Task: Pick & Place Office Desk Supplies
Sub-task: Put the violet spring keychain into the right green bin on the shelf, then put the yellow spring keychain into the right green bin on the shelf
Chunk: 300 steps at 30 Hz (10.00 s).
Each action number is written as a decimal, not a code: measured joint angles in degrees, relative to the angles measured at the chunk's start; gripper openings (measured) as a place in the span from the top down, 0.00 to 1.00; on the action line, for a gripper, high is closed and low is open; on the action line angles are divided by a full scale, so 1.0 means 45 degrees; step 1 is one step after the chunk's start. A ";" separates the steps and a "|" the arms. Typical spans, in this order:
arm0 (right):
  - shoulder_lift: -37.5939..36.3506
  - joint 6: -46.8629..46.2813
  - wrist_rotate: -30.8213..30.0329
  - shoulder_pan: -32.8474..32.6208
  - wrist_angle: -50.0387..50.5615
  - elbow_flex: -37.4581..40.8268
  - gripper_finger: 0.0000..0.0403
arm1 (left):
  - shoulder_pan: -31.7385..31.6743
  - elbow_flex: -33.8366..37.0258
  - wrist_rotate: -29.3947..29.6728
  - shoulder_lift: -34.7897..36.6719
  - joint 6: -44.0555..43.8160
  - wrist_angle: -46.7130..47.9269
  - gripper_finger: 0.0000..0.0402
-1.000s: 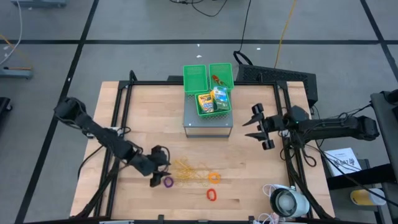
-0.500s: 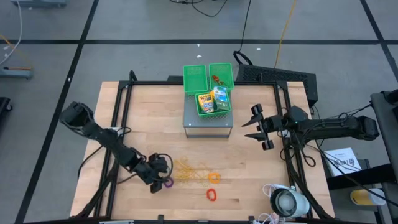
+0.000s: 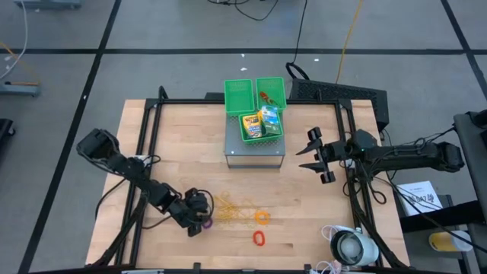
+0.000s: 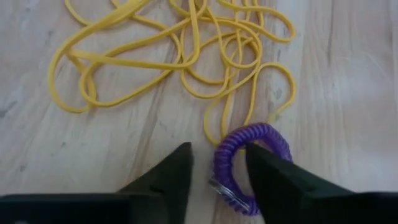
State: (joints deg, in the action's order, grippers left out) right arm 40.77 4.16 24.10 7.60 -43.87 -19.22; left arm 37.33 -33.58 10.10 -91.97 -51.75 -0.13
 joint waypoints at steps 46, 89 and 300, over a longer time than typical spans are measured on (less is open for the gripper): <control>0.8026 0.0860 -0.6052 -0.2710 -0.0293 -0.4190 0.41 | -0.5652 -0.3526 0.4079 0.0930 2.0161 -0.7259 0.92; 0.9316 0.0000 -0.6008 -0.2361 0.0188 -0.4813 0.98 | -0.5354 -0.3526 0.4434 0.0940 1.5159 -0.7535 0.69; 0.7891 0.1327 -0.4946 0.6535 0.8226 -0.9881 0.99 | -0.5184 0.0680 0.3769 0.4714 1.2446 -0.8025 0.26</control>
State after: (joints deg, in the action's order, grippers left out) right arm 76.28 10.14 1.84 37.00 -6.85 -63.69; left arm 14.00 -30.52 27.05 -70.76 4.26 -36.24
